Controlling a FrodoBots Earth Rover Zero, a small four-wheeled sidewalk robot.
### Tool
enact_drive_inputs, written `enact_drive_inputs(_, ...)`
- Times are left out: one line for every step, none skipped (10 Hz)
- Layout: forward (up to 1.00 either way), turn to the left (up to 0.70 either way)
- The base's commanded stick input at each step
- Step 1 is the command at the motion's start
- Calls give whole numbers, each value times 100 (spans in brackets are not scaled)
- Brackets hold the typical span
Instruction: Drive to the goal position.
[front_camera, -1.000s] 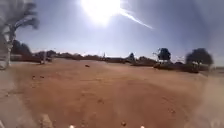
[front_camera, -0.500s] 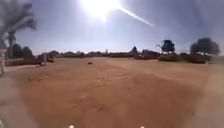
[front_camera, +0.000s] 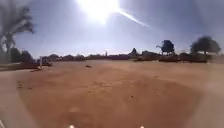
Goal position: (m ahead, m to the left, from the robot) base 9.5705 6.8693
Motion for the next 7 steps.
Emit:
enact_drive_inputs(70, -29)
enact_drive_inputs(70, -25)
enact_drive_inputs(70, -19)
enact_drive_inputs(70, -11)
enact_drive_inputs(70, -3)
enact_drive_inputs(70, 0)
enact_drive_inputs(70, 0)
